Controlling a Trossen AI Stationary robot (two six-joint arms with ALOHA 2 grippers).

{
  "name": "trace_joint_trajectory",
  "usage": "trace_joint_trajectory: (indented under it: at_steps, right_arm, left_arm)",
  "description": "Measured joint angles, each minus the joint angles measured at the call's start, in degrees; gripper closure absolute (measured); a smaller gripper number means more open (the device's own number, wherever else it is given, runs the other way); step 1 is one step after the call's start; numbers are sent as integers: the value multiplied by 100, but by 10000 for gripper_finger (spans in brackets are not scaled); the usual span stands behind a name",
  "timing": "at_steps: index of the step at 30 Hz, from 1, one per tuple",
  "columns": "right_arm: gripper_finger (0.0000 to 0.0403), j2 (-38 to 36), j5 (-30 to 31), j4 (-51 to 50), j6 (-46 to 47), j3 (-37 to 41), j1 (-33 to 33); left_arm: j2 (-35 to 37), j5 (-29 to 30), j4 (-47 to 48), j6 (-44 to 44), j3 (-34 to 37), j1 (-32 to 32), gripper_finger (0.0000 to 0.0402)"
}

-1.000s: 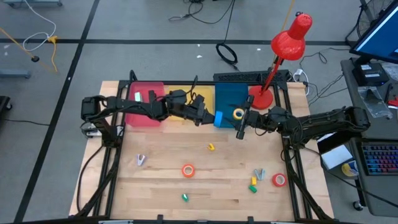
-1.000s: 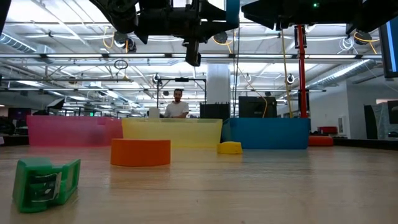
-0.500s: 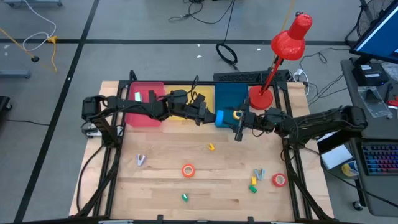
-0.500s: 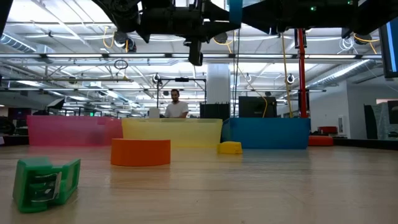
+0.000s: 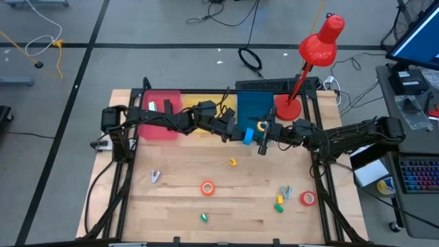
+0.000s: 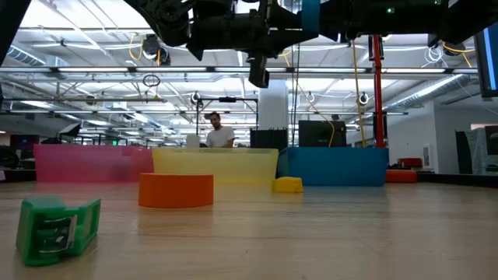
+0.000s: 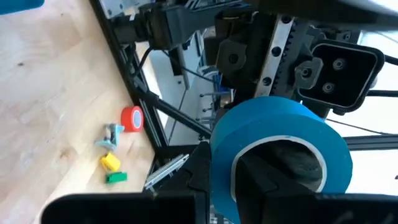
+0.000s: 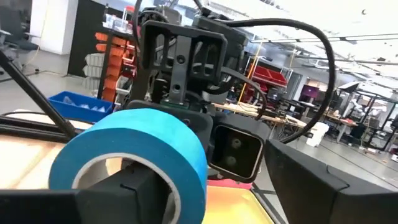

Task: Pick and place Stapler, Stapler remover, tape
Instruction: Put the blue tape into the blue bin

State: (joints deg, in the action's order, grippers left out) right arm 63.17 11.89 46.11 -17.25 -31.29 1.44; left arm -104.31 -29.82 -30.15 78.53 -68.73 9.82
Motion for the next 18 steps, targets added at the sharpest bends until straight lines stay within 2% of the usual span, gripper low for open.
trace_joint_trajectory:
  at_steps: [5, 13, 18]
  right_arm:
    - [225, -74, -10, -131, 10, 5, -1]
    - [360, -89, 6, -437, 459, 1, -1]
    - [368, -98, -4, -608, 857, -4, -5]
  left_arm:
    - [5, -66, 121, -123, -4, 55, 366]
    - [0, -143, 162, -189, 4, 201, 365]
    - [-9, -359, 192, -491, 17, 265, 309]
